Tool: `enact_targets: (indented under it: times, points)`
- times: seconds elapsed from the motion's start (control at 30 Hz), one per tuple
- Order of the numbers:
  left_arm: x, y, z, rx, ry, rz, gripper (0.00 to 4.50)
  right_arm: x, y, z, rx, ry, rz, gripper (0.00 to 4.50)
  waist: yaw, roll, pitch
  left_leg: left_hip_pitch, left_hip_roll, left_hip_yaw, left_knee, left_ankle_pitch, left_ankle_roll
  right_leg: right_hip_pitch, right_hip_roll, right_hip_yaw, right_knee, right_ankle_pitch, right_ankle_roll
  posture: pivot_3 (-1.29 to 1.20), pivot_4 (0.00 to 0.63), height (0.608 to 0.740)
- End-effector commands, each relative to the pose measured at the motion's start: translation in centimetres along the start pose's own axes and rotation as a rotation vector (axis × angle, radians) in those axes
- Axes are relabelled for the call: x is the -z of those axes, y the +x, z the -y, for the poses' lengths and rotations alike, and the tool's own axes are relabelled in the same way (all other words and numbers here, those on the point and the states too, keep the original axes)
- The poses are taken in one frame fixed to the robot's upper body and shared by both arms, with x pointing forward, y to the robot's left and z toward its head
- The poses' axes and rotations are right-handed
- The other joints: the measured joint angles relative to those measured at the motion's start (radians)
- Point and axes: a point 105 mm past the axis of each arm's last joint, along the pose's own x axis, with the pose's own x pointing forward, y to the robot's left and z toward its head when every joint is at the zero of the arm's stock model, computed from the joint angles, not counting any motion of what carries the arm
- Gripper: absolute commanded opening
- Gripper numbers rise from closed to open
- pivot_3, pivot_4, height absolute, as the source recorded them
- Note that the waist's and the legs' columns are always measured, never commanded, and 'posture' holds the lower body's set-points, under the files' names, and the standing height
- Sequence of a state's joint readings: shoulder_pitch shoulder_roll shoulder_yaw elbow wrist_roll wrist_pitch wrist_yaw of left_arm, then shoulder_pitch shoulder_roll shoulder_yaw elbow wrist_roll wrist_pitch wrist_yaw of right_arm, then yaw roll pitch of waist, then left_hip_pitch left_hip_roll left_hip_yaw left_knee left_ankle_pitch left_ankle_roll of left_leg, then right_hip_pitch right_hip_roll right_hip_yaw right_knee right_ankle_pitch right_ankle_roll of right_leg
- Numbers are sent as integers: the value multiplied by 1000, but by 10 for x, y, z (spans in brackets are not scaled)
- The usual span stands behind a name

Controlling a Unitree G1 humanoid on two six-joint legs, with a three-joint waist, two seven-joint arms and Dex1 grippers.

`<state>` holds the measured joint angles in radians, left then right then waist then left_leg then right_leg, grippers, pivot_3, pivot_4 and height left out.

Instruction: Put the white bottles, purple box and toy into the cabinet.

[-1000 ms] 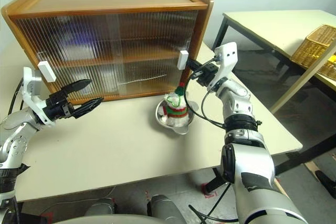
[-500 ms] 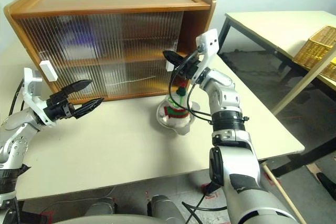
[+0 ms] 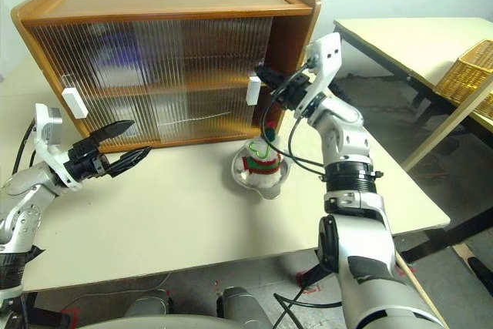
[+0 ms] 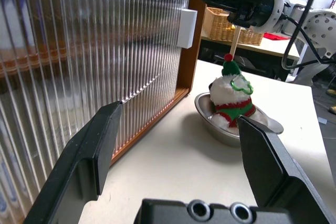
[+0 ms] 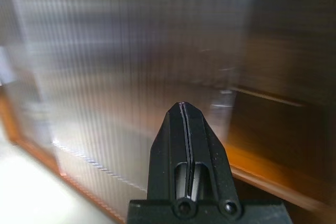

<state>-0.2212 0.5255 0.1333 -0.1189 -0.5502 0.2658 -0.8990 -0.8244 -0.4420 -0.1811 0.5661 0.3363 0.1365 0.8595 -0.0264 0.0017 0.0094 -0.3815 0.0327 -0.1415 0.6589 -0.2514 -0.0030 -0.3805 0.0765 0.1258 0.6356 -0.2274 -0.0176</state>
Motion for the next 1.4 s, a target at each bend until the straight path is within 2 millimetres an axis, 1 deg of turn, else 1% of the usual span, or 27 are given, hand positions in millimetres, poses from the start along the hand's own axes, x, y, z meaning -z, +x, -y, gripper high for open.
enact_targets:
  times: [0.03, 0.2, 0.3, 0.37, 0.5, 0.9, 1.1, 1.4]
  points:
    - [-2, 7, 2, 18, 20, 5, 4500, 11, 1, 5, 37, 13, -61, 26, -1, 0, 0, 0, 0, 0, 0, 0, 0, 0, 0, 0, 0, 0, 0, -37, 0, 740]
    - [-3, 8, 2, 19, 22, 9, 4500, 28, 2, 10, 87, 21, -128, 26, -1, 0, 0, 0, 1, 0, 0, 0, 0, 0, 0, 0, 1, 0, 0, -34, 0, 740]
    - [-4, 8, 2, 16, 25, 10, 4500, 37, 5, 9, 98, 24, -165, 26, -1, 0, 0, 0, 1, 0, 0, 0, 0, -1, 0, 0, 1, 1, 1, -28, 0, 740]
    - [-4, 7, 1, 13, 28, 10, 4500, 39, 7, 7, 93, 26, -172, 26, -1, 0, 0, 0, 1, 0, 0, 0, 0, -1, 0, 0, 1, 1, 1, -25, 0, 740]
    - [-4, 5, 1, 7, 30, 7, 4500, 40, 10, 4, 80, 33, -176, 26, -1, 0, 0, 0, 1, 0, 0, 0, 0, -1, 1, 0, 1, 1, 1, -20, 0, 740]
    - [-5, 5, 0, -5, 35, 10, 4500, 36, 29, -28, -39, 89, -194, 26, -1, 0, 0, 0, 5, 2, 0, 0, 0, -2, 5, 0, 1, 1, 1, -13, 0, 740]
    - [-5, 3, 0, -13, 36, 11, 4500, 36, 39, -42, -73, 108, -193, 26, 1, 0, 0, 0, 6, 2, 0, 0, 0, -3, 9, 0, 1, 2, -2, -5, 0, 740]
    - [-4, -2, 0, -29, 40, 8, 4500, 39, 49, -57, -122, 128, -192, 26, 2, 0, 0, 0, 7, 1, 0, 0, 0, -4, 16, -1, 1, 4, -6, 22, 0, 740]
